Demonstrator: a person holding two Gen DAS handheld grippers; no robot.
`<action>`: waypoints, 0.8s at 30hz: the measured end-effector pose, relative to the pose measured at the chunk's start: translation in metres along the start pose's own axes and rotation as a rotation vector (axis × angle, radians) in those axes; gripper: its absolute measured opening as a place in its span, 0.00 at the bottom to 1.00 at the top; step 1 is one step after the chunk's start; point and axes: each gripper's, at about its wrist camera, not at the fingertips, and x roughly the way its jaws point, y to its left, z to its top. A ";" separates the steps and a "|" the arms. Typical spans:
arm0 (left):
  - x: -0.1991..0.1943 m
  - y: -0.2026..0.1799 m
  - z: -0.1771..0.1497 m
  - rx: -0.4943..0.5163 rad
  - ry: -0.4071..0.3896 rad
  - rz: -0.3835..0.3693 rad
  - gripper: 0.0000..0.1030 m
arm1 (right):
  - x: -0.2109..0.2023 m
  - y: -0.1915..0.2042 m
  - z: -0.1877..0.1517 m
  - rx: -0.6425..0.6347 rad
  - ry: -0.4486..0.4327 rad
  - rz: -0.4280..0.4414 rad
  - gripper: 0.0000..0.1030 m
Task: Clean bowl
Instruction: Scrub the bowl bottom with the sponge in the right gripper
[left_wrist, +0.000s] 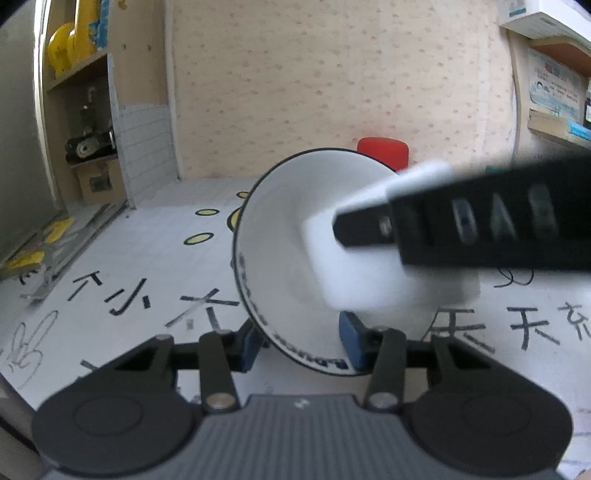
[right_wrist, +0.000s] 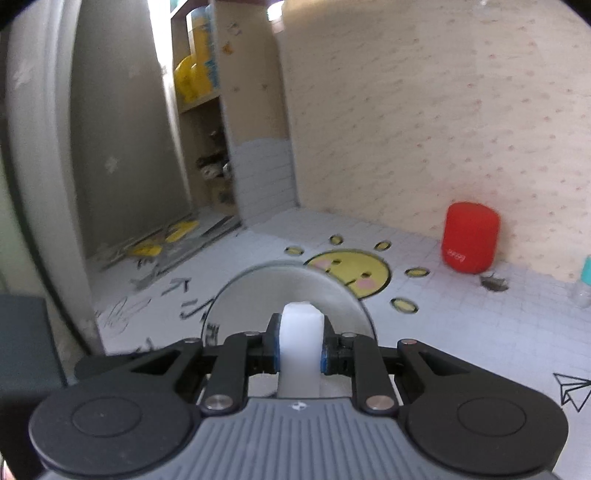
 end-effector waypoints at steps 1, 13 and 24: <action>0.000 0.001 0.000 -0.001 0.000 0.000 0.42 | -0.001 -0.002 -0.002 0.005 0.002 -0.012 0.17; 0.000 0.015 0.001 -0.030 0.014 0.002 0.42 | 0.005 0.008 0.009 -0.010 -0.017 -0.005 0.17; 0.005 0.032 0.003 -0.049 0.012 -0.011 0.44 | 0.003 0.002 0.001 -0.015 0.009 -0.048 0.17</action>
